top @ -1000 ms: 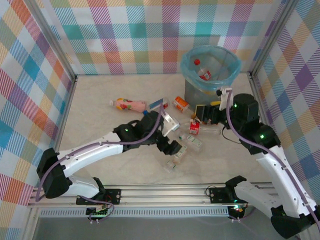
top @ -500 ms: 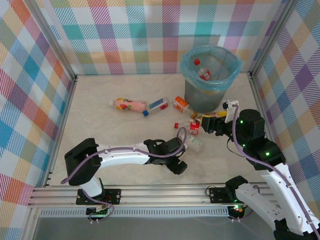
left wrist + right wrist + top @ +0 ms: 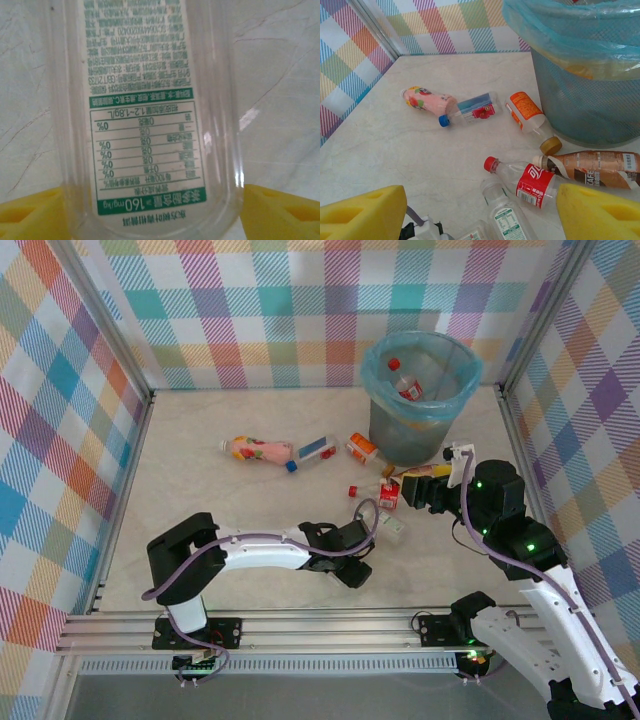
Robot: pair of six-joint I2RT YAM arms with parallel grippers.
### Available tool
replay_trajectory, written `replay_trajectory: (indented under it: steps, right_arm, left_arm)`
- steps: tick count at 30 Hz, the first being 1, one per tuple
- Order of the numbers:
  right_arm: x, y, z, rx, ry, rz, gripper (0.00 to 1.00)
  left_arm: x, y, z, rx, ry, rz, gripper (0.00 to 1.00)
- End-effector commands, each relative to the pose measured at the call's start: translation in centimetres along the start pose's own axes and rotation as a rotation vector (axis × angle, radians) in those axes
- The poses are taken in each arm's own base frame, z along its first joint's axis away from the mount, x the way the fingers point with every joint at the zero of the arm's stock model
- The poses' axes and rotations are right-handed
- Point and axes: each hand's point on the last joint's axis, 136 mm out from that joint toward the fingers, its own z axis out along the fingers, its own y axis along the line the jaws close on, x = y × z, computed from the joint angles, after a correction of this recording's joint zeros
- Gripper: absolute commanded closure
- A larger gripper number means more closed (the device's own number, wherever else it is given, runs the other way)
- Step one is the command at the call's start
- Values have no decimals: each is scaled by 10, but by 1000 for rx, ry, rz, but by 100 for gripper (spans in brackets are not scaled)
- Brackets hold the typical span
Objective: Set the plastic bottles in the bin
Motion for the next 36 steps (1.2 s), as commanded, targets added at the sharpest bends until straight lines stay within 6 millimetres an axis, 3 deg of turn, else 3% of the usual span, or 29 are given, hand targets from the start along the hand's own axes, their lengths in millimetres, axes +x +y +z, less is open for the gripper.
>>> replay_trajectory:
  steps: [1, 10, 17, 20, 23, 26, 29, 36]
  right_arm:
    - [-3, 2, 0, -13, -17, 8, 22]
    - [-4, 2, -3, -8, -22, 2, 22]
    - [-16, 8, -10, -28, -53, -16, 22]
    - [-23, 25, -13, -121, -74, -42, 22]
    - [-30, 56, -18, -297, -94, -71, 21]
    - [-32, 88, -22, -491, -84, -93, 20]
    - [-31, 105, -17, -605, -26, -67, 19]
    - [-24, 139, -10, -772, 73, -69, 14]
  left_arm:
    - [-6, -2, 2, -21, -29, 20, 22]
    - [-8, 6, -14, -44, -72, 31, 38]
    - [-17, 15, -60, -31, -209, 39, 41]
    - [-29, 9, -94, 30, -337, 66, 41]
    - [-38, 4, -133, 94, -478, 124, 42]
    - [-40, 5, -166, 119, -594, 190, 42]
    - [-40, 12, -198, 109, -705, 227, 43]
    - [-37, 39, -237, -18, -828, 267, 44]
